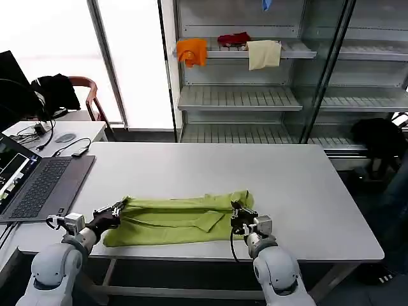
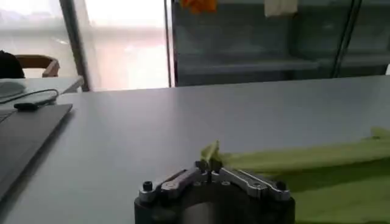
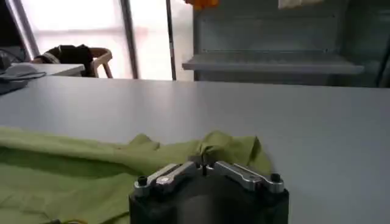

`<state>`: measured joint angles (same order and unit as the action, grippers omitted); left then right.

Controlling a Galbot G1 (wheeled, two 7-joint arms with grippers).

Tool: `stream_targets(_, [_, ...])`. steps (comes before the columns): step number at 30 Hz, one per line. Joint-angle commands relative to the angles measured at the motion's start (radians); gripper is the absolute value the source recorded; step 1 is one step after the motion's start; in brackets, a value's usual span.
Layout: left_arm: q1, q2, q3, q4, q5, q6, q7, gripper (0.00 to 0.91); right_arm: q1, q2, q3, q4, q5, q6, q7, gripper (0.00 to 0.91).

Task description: Fold and organize the clothes.

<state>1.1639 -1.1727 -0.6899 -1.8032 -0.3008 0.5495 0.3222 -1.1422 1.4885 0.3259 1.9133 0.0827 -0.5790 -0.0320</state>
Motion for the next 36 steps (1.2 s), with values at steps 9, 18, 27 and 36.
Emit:
stream_targets(9, [0.051, -0.013, 0.005, -0.041, 0.113, -0.037, 0.017, 0.121, -0.045, -0.004, 0.006, 0.042, -0.066, 0.000, -0.016, 0.000])
stream_targets(18, [0.056, -0.022, 0.017, -0.041, 0.167, -0.055, 0.013, 0.907, -0.048, -0.003, 0.012, 0.040, -0.196, 0.002, -0.016, 0.907])
stream_targets(27, [0.052, -0.026, 0.011, -0.046, 0.165, -0.054, 0.000, 0.907, -0.070, -0.010, 0.026, 0.064, -0.345, 0.016, -0.026, 0.907])
stream_targets(36, [0.068, -0.047, -0.003, -0.084, 0.097, -0.052, -0.023, 0.907, -0.087, -0.021, 0.073, 0.090, -0.352, 0.015, -0.035, 0.907])
